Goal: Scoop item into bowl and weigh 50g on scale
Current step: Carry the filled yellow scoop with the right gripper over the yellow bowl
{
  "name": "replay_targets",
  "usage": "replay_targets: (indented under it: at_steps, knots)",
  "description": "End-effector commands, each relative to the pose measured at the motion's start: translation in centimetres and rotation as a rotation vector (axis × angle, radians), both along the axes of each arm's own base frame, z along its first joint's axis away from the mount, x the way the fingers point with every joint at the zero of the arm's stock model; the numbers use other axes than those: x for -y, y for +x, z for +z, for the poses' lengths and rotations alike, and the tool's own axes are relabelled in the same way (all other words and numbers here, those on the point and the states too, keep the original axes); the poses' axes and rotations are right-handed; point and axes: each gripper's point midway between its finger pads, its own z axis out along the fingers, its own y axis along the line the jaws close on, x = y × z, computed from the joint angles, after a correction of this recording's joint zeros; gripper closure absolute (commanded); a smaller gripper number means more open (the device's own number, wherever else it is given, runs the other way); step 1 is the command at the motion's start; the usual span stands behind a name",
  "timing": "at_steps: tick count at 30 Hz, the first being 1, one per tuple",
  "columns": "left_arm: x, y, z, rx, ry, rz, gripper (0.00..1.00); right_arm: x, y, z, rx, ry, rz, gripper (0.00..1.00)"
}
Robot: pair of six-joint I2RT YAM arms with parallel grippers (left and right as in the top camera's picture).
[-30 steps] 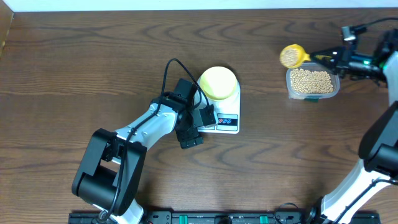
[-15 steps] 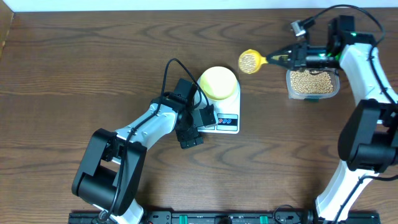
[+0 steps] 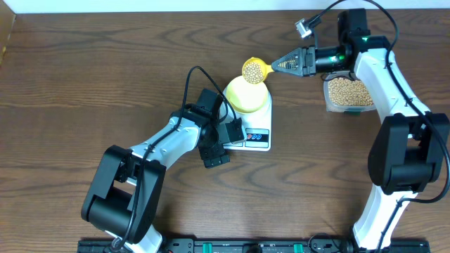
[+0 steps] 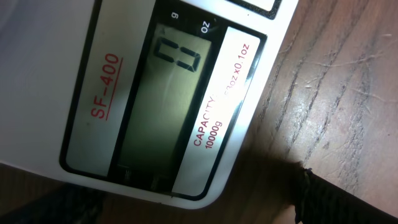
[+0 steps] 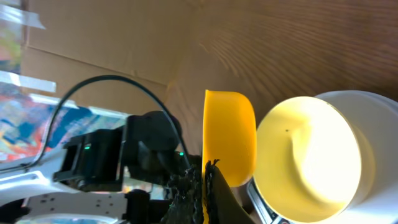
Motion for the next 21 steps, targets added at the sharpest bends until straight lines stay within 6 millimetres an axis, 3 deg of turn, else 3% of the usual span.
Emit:
replay_targets:
  at_steps: [1,15,21]
  knots:
    - [0.1,-1.4,-2.0,-0.066,0.014,-0.044,0.02,-0.6,-0.1,-0.4,0.014,-0.063,-0.009,0.99]
    - [0.1,-1.4,-2.0,-0.066,0.014,-0.044,0.02,-1.4,0.4,-2.7,0.104,-0.219,-0.014,0.99]
    - [0.1,-1.4,-2.0,-0.066,0.014,-0.044,0.02,-1.1,0.8,-2.4,0.162,-0.289,-0.034,0.99]
